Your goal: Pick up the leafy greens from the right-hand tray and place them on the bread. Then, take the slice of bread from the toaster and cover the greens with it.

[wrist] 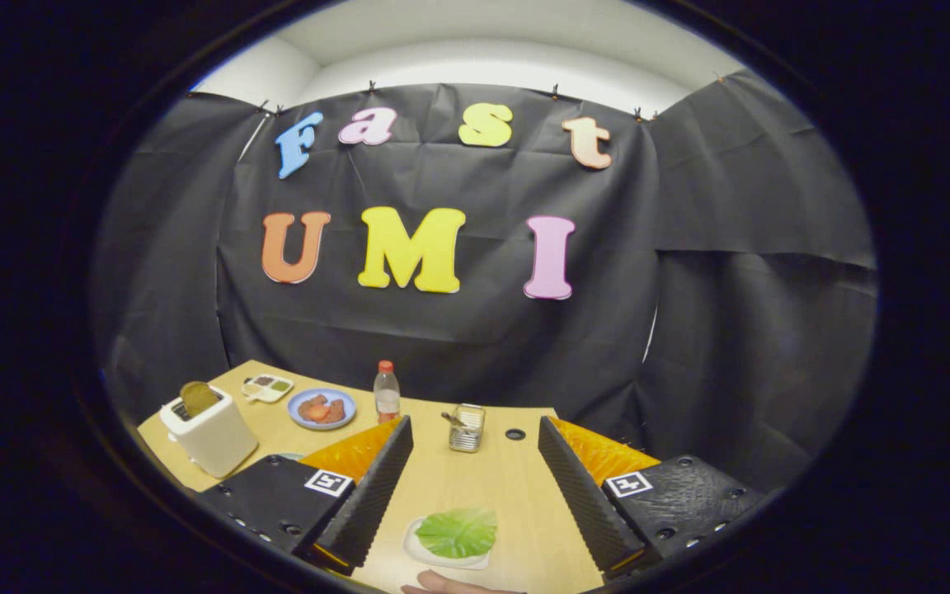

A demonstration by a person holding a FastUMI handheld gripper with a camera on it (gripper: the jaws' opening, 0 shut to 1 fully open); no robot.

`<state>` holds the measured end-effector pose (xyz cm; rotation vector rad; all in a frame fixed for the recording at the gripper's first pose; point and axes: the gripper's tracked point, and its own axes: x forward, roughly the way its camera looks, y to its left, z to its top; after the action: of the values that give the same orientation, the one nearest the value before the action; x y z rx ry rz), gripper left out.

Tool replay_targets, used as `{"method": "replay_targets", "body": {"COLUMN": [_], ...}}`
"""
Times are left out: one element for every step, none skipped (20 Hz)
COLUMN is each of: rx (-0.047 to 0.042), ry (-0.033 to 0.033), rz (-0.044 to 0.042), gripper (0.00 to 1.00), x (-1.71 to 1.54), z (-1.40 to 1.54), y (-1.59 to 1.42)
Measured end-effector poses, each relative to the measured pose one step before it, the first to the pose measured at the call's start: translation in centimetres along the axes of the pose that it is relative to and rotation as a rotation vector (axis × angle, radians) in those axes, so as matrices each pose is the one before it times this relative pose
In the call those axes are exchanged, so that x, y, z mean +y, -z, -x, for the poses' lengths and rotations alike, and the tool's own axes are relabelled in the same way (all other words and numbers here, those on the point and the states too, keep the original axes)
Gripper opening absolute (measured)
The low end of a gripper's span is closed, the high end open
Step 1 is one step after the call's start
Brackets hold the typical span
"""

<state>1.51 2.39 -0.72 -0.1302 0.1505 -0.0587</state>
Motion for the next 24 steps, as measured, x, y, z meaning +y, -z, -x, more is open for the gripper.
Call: {"method": "replay_targets", "body": {"rx": [0.01458, 0.02404, 0.03087, 0.04009, 0.04263, 0.04517, 0.0455, 0.04613, 0.03989, 0.03816, 0.03965, 0.037, 0.02866, 0.02836, 0.02956, 0.03197, 0.03092, 0.03219, 0.03667, 0.02868, 0.02059, 0.02657, 0.01283, 0.01719], "ry": [0.00066, 0.00049, -0.0031, -0.00876, -0.01226, -0.02324, -0.01848, -0.01683, -0.01368, -0.00846, -0.01353, -0.00878, -0.0106, -0.01214, -0.01157, -0.01031, -0.01163, -0.0022, -0.00359, 0.002, -0.01013, 0.00151, 0.00198, 0.00154], "rz": [0.00692, 0.00592, -0.00033, -0.00769, -0.00554, -0.00013, -0.00037, 0.00207, 0.00388, -0.00099, -0.00945, -0.01703, -0.0157, -0.01211, -0.01344, -0.01086, -0.01006, 0.00358, 0.00712, -0.00475, -0.00839, -0.00048, -0.00346, -0.00464], "gripper": [0.95, 0.96, 0.96, 0.96, 0.95, 0.95, 0.96, 0.96, 0.96, 0.96, 0.96, 0.96, 0.96, 0.95, 0.95, 0.95, 0.94, 0.94, 0.94, 0.94, 0.92, 0.92, 0.91, 0.89], "x": [-0.63, -0.581, -0.463, -0.303, -0.14, 0.136, 0.078, -0.048, -0.127, -0.127, -0.01, -0.052, -0.029, 0.143, 0.155, 0.165, 0.332, 0.038, -0.017, -0.02, 0.221, -0.006, -0.106, -0.059], "z": [-0.989, -1.004, -1.041, -1.138, -1.146, -1.302, -1.295, -1.342, -1.371, -1.474, -1.223, -1.046, -1.135, -1.136, -0.979, -0.947, -0.921, -1.036, -0.866, -0.821, -0.611, -0.682, -0.517, -0.422], "y": [1.408, 1.493, 1.825, 1.815, 1.924, 1.793, 1.764, 1.682, 1.354, 1.23, 1.038, 0.667, 0.54, 0.438, 0.677, 0.505, 0.477, 0.384, 0.481, 0.148, 0.052, 0.263, 0.132, 0.064]}}
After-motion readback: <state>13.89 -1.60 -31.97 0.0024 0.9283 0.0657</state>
